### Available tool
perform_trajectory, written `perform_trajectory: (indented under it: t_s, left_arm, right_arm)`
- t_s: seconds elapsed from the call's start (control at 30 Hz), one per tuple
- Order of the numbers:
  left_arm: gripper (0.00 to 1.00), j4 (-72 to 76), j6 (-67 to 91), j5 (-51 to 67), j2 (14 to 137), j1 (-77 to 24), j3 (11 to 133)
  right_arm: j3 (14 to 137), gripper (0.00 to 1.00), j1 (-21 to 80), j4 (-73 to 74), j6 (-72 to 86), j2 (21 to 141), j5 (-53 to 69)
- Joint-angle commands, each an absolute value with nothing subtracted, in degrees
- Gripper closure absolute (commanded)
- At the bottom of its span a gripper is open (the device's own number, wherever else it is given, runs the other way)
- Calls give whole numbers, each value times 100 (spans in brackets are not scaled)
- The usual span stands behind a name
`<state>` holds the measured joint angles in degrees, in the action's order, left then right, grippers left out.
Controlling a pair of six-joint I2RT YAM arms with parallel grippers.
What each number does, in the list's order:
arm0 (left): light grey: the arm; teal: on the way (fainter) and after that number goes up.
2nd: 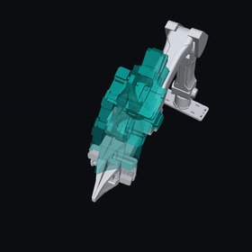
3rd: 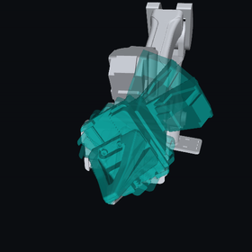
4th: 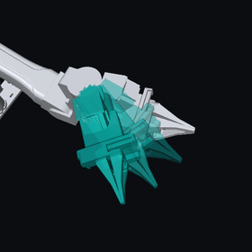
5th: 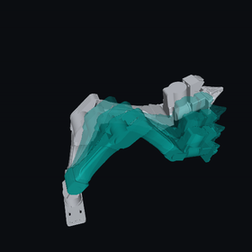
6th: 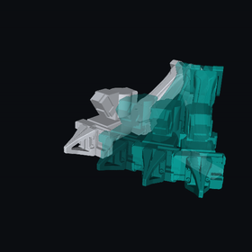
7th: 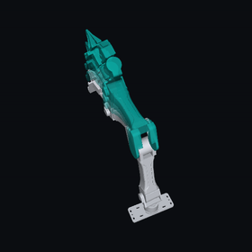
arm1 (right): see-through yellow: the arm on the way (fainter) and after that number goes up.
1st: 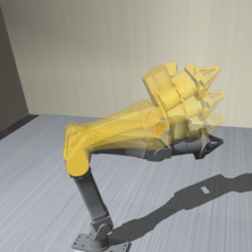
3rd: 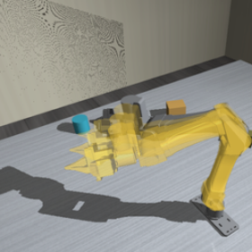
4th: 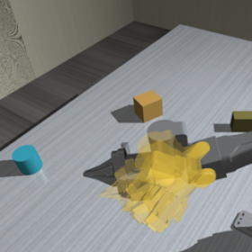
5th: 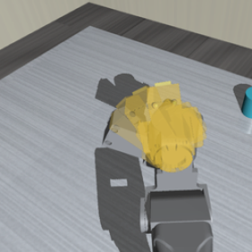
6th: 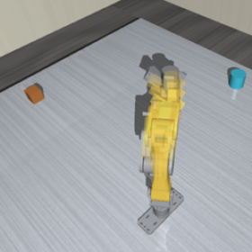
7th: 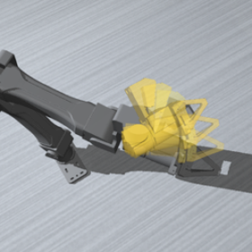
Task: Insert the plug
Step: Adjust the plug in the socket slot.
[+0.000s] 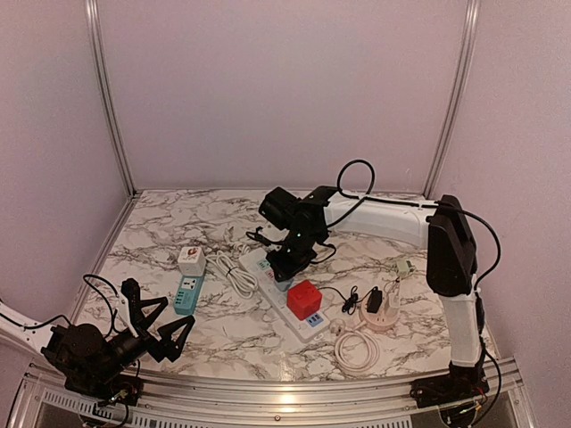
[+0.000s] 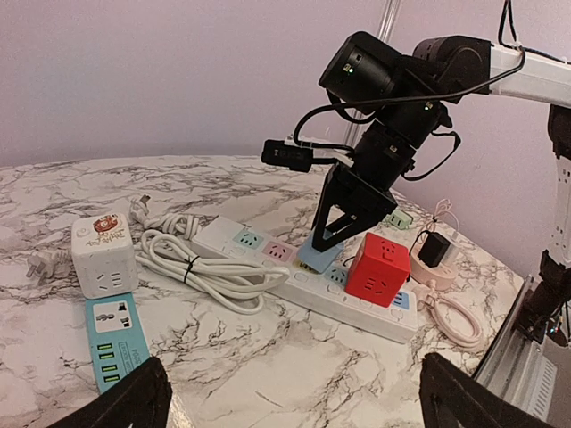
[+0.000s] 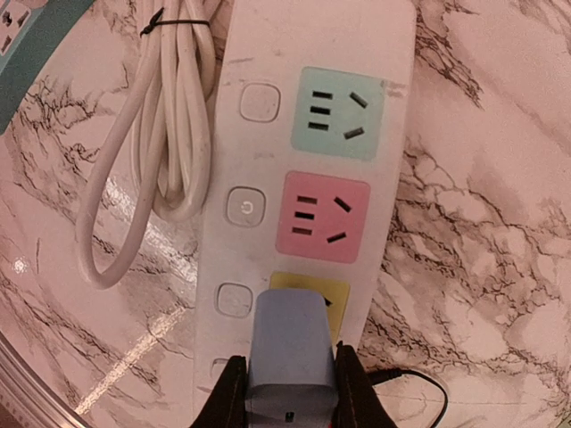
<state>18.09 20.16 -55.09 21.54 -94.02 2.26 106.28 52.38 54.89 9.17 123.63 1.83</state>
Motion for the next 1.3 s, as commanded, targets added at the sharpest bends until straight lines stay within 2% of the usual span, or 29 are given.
perform_trajectory:
  t_s: [0.0, 0.43, 0.7, 0.87, 0.93, 1.03, 1.13, 1.27]
  left_arm:
    - [1, 1854, 1982, -5604, 1938, -9430, 218]
    - [1, 1892, 1990, -5616, 2044, -9425, 234]
    - [1, 1783, 1975, -5591, 1861, -9426, 242]
    - [1, 1827, 1996, -5599, 1905, -9426, 217]
    - [1, 1828, 1976, -5590, 1939, -9429, 248]
    - [1, 1916, 1970, -5624, 1994, -9430, 203]
    - [1, 1916, 1965, -5613, 2037, -9429, 239]
    - [1, 1933, 1990, -5615, 2048, -9426, 217]
  right_arm:
    - [10423, 96, 5276, 5159, 765, 12807, -100]
    - [10765, 100, 5386, 5430, 650, 13484, -178]
    - [10230, 100, 5465, 5280, 728, 13396, -224]
    - [10508, 99, 5498, 5386, 757, 13166, -232]
    - [10740, 94, 5547, 5421, 796, 12973, -287]
    - [11038, 78, 5676, 5404, 862, 12575, -458]
    - [11052, 55, 5815, 5230, 947, 12060, -783]
    - [10260, 20, 5988, 4569, 1123, 11047, -1240]
